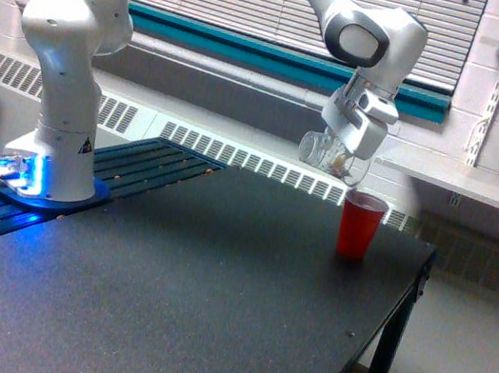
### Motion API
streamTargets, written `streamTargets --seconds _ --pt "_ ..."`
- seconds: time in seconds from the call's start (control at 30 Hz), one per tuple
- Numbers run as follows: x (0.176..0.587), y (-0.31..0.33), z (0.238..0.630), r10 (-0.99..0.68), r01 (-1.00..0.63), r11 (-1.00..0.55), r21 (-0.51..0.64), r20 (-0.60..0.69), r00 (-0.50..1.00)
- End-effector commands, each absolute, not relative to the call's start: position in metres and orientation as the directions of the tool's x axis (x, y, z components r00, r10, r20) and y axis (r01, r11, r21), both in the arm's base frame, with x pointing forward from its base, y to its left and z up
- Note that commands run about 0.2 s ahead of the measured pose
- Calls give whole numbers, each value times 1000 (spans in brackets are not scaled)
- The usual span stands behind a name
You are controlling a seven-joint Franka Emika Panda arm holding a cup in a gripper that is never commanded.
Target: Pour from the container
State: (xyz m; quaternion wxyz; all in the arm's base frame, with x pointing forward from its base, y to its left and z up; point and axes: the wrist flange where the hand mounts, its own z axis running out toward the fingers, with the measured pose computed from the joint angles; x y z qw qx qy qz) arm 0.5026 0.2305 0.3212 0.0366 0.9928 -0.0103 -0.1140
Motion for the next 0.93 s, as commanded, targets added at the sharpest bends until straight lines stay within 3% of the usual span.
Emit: streamTargets --seconds 0.03,0.93 --pt "507 228 325 -5 11 -998 65 -239 971" --pt "518 227 330 18 24 -1000 21 -220 975"
